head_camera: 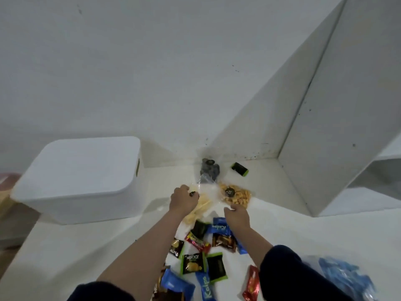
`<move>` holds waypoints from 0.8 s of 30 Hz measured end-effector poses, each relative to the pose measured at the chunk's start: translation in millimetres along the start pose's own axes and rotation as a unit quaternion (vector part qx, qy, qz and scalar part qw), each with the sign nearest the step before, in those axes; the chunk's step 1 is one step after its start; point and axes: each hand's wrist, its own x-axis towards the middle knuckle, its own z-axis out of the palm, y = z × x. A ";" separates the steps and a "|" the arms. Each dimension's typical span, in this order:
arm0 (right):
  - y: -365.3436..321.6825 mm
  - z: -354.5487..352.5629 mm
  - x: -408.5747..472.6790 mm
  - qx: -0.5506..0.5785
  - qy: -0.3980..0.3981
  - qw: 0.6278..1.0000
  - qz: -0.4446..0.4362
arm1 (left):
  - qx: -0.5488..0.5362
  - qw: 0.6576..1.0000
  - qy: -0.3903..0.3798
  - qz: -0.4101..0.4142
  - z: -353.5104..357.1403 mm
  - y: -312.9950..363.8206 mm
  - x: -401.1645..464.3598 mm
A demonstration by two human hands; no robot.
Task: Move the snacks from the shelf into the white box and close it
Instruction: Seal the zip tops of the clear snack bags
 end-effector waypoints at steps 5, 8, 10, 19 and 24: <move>-10.5 28.9 39.5 0.125 0.028 0.987 0.101 | 0.071 0.994 -0.085 0.006 -2.2 -0.6 69.8; -12.2 44.2 55.6 0.161 0.030 0.976 0.143 | 0.080 0.986 -0.147 -0.010 3.9 -6.7 93.6; -15.4 51.3 62.5 0.176 0.037 0.971 0.160 | 0.070 0.982 -0.176 -0.007 7.4 -10.9 100.1; -49.3 50.4 46.8 0.217 0.078 0.970 0.077 | -0.052 0.997 -0.060 0.011 -19.7 -16.6 79.0; -82.2 24.0 -2.8 0.227 0.136 0.959 -0.100 | -0.184 0.980 -0.062 0.042 -57.7 6.5 35.1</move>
